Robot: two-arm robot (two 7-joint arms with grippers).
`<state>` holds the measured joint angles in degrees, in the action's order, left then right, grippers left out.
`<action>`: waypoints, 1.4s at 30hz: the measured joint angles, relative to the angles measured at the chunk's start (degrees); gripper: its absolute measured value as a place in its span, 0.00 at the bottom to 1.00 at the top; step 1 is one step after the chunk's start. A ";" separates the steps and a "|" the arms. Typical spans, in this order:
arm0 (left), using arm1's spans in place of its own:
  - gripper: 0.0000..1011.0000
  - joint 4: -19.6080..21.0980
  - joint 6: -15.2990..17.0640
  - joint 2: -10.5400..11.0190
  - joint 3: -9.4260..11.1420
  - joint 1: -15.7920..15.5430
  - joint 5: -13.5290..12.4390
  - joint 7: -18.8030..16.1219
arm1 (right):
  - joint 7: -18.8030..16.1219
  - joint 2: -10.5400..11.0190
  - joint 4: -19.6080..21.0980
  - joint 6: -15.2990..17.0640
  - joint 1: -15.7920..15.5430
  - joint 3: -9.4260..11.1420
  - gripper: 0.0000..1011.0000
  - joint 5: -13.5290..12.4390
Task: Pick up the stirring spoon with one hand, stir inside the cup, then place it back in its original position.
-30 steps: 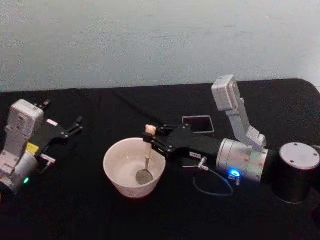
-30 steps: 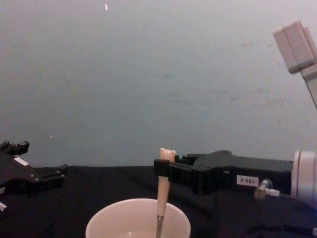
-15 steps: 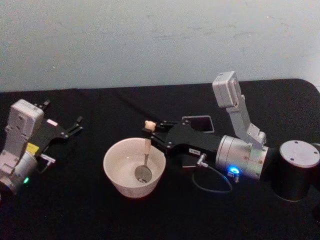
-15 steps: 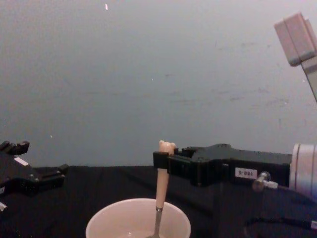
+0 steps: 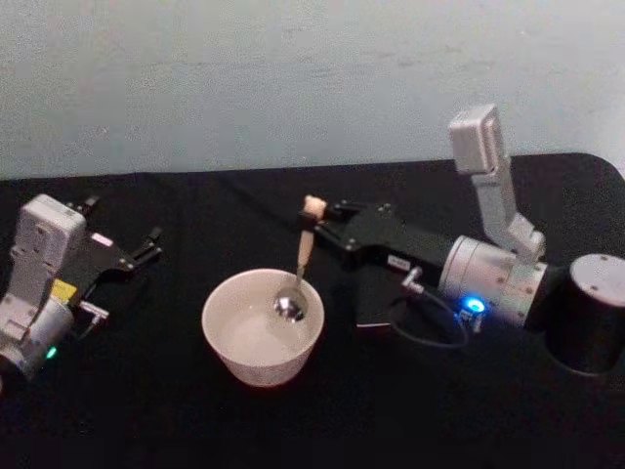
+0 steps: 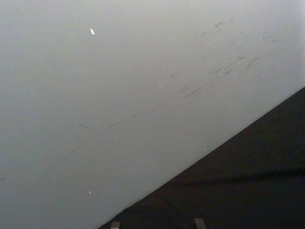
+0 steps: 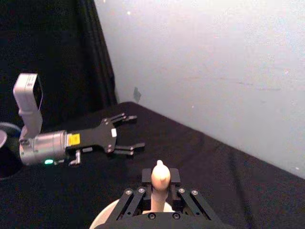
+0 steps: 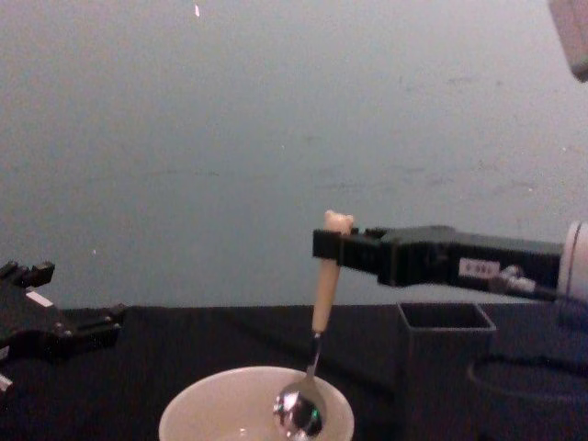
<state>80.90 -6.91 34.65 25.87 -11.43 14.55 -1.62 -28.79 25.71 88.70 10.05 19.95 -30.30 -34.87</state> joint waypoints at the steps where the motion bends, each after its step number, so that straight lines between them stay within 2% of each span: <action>1: 0.99 0.00 0.00 0.00 0.00 0.00 0.00 0.00 | 0.07 0.11 0.12 0.16 0.06 0.21 0.21 -0.31; 5: 0.99 0.00 0.00 0.00 0.00 0.00 0.00 0.00 | 0.42 0.70 0.97 1.00 0.29 1.31 0.21 -1.84; 14: 0.99 0.00 0.00 0.00 0.00 0.00 0.00 0.00 | 1.84 2.29 3.05 3.46 1.07 4.19 0.21 -7.14; 21: 0.99 0.00 0.00 0.00 0.00 0.00 0.00 0.00 | 2.10 3.78 3.61 3.64 1.18 6.06 0.21 -10.34; 33: 0.99 0.00 0.00 0.00 0.00 0.00 0.00 0.00 | 1.30 7.29 3.04 1.30 -0.22 9.58 0.21 -15.31; 42: 0.99 0.00 0.00 0.00 0.00 0.00 0.00 0.00 | 1.33 9.66 2.34 -0.66 -1.15 10.49 0.21 -16.45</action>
<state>80.90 -6.91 34.65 25.86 -11.43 14.55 -1.62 -27.46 35.37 91.04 9.39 18.80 -19.80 -51.32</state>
